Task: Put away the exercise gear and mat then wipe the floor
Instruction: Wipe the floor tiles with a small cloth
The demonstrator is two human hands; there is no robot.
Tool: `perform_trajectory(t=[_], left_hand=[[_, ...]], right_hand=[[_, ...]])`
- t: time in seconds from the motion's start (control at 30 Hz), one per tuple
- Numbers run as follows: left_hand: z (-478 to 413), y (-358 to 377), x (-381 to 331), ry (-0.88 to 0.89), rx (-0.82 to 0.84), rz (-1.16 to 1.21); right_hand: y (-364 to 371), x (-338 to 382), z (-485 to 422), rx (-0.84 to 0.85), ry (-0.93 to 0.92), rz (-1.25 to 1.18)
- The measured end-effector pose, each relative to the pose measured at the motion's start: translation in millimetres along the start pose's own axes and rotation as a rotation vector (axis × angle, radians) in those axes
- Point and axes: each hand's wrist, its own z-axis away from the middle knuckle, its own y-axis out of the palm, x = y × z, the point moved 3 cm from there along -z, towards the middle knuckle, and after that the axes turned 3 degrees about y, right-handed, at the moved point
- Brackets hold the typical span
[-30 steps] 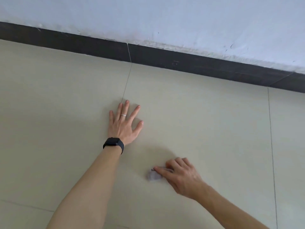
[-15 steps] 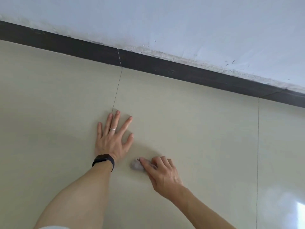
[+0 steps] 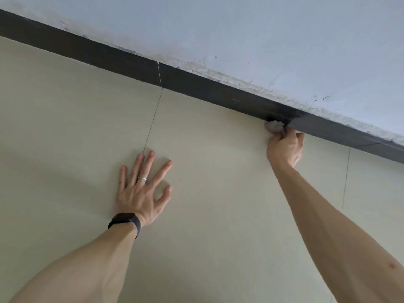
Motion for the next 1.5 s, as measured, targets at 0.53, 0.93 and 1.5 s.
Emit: perform_trajectory(t=[0.53, 0.93, 1.5], left_hand=[[-1.9, -2.5, -1.8, -0.011, 0.010, 0.028], [-1.8, -4.7, -1.2, 0.012, -0.016, 0.025], [12.0, -19.8, -3.9, -0.058, 0.150, -0.077]], right_hand=[[2.4, -54.0, 240.8, 0.419, -1.192, 0.057], [26.5, 37.5, 109.7, 0.191, -0.816, 0.131], [33.3, -19.3, 239.7, 0.273, -1.201, 0.007]])
